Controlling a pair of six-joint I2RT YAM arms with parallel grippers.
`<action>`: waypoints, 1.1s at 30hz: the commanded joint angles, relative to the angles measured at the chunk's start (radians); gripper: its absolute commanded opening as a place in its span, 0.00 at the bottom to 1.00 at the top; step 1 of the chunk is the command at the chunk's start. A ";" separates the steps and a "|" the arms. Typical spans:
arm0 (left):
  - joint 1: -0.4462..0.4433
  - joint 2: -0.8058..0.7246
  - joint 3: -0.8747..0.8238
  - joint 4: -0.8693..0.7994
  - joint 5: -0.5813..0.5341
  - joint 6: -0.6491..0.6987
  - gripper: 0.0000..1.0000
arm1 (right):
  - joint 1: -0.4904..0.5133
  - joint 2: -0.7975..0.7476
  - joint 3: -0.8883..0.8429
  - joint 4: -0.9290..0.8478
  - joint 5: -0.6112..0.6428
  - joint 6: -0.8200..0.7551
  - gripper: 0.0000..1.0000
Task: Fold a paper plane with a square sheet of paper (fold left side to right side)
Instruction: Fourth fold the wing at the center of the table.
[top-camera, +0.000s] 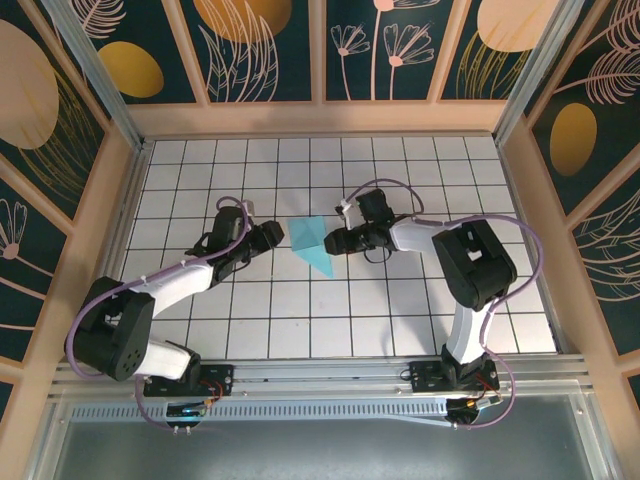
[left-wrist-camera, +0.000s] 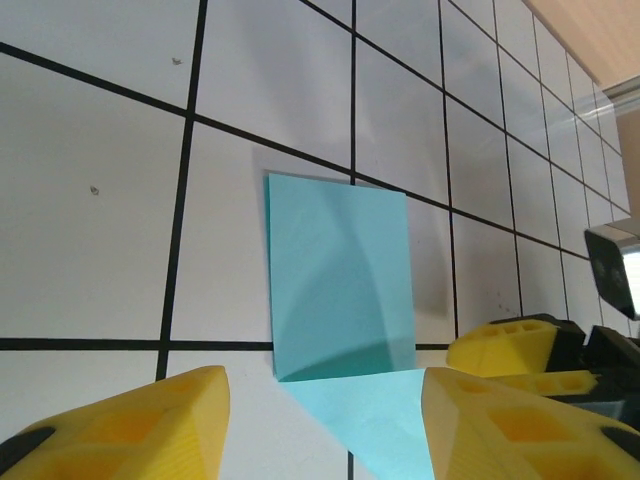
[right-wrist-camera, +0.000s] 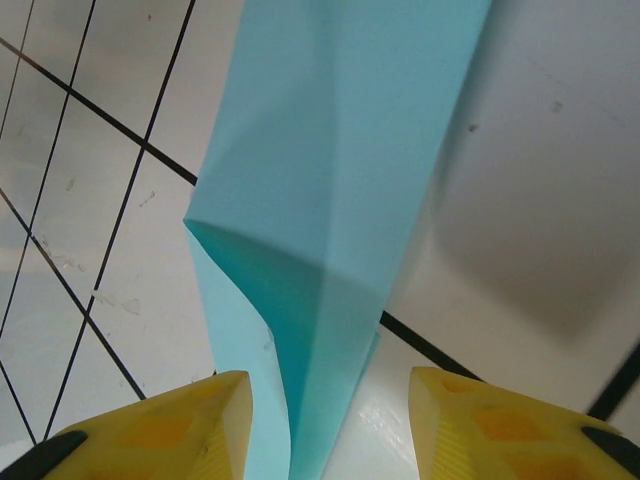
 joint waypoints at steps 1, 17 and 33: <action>0.010 -0.020 -0.014 0.030 0.006 -0.029 0.54 | 0.012 0.035 0.035 0.046 -0.033 -0.019 0.45; 0.030 0.076 -0.001 0.099 0.071 -0.057 0.58 | 0.016 0.006 0.038 0.027 -0.050 -0.017 0.00; 0.038 0.211 0.086 0.164 0.165 -0.091 0.59 | 0.007 -0.104 -0.045 0.071 -0.053 0.019 0.00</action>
